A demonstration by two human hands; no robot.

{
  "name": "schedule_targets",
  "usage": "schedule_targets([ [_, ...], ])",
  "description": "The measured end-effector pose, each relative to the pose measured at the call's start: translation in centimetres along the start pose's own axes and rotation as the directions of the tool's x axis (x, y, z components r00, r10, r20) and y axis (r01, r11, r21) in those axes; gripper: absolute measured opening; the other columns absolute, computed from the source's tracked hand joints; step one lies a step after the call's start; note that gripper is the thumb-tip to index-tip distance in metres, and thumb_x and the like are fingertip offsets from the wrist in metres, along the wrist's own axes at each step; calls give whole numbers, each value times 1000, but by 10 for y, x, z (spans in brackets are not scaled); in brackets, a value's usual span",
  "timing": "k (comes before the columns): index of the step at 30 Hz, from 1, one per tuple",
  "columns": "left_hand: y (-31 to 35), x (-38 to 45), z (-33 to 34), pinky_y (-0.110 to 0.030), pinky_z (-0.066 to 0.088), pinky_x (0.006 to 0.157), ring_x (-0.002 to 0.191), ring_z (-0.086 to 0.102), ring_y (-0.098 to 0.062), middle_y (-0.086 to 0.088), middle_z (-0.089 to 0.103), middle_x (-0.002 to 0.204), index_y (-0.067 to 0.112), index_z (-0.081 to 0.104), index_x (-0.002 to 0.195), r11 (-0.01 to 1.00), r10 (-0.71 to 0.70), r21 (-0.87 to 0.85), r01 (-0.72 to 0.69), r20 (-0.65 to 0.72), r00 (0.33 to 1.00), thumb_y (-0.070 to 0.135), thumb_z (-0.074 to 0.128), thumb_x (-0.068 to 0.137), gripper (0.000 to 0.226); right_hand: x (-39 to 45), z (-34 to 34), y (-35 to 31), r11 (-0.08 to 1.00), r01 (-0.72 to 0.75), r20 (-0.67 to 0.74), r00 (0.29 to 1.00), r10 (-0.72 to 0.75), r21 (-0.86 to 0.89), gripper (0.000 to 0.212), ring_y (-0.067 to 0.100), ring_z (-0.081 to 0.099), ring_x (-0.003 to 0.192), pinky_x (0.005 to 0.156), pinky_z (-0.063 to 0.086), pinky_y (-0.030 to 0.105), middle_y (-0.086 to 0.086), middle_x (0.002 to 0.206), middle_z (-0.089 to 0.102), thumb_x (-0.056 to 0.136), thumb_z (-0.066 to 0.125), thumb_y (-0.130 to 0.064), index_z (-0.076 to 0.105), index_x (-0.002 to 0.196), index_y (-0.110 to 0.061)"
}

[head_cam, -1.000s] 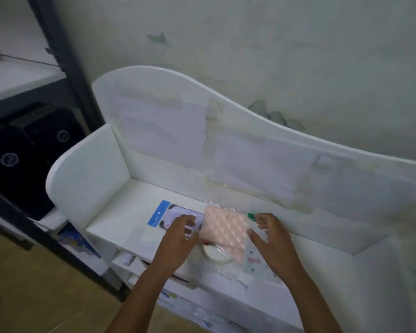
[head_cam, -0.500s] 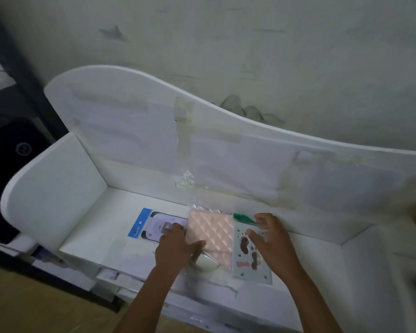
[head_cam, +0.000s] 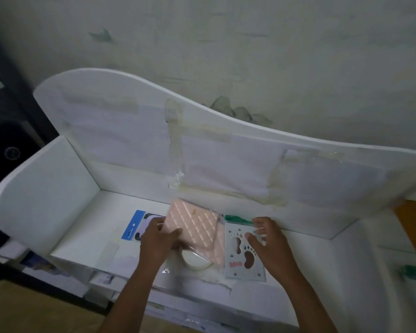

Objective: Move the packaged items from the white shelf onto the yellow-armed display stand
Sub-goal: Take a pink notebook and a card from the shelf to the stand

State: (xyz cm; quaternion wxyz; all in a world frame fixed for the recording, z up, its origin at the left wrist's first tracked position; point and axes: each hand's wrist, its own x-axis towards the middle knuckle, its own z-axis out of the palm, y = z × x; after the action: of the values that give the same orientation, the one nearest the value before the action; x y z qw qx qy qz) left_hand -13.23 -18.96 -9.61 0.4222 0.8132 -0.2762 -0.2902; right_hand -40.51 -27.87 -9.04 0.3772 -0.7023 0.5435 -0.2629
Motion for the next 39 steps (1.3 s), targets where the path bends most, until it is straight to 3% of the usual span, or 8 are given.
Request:
schedule_targets([
  [4,9,-1,-11,-50,58,83,92,66,-28,-9,64,108,17,58,114,912,-98,-402,81,-23,995,8,74,81,37,-1,0,6,1000,5,-9,1000,-5,-1,32,1,58,98,74,47,15,-9,116,58,89,69,-29,52,116,-31],
  [7,18,-3,-16,-47,59,81,84,68,-25,-10,65,109,11,58,116,810,-135,-572,129,32,990,12,68,87,30,-1,1,8,999,-35,14,999,35,-42,30,6,61,97,74,55,20,-8,115,58,90,67,-33,49,113,-33],
  [11,22,-11,-22,-40,56,69,65,60,-18,-2,64,81,14,63,106,686,-132,-703,191,137,982,31,60,96,20,-9,3,8,994,-73,-5,997,73,-81,23,-3,61,84,56,47,8,-5,115,57,94,62,-31,49,111,-29],
  [16,16,-16,-29,-50,56,91,113,66,-30,-8,66,128,21,51,137,672,-24,-681,291,373,928,57,57,90,59,-20,3,10,963,-167,28,984,177,-210,42,10,58,84,51,45,13,-2,110,51,83,72,-30,47,117,-20],
  [25,8,-32,-53,-53,54,88,115,63,-38,-16,65,127,14,51,133,674,110,-664,322,522,846,17,61,91,43,-43,25,16,873,-314,-18,943,332,-374,86,18,60,88,70,60,39,2,102,56,53,59,-86,49,106,-18],
  [28,-4,-36,-59,-55,52,95,120,58,-41,-20,61,131,7,49,136,689,147,-662,296,528,836,8,63,78,59,-46,35,5,840,-343,-78,936,344,-420,91,23,55,99,78,56,38,7,109,51,56,68,-80,47,115,-14],
  [33,-17,-48,-69,-38,53,83,116,59,-38,-23,63,127,-1,55,127,665,94,-664,341,527,845,4,62,66,61,-47,47,1,830,-387,-108,920,377,-402,102,27,49,110,84,52,37,12,116,48,49,79,-75,45,119,-9],
  [39,-20,-56,-74,-34,55,83,115,61,-33,-16,67,122,7,60,125,640,78,-696,325,479,874,-3,53,89,38,-51,43,7,871,-418,-109,908,404,-258,96,27,52,103,86,51,37,11,110,49,42,88,-65,51,112,-10],
])
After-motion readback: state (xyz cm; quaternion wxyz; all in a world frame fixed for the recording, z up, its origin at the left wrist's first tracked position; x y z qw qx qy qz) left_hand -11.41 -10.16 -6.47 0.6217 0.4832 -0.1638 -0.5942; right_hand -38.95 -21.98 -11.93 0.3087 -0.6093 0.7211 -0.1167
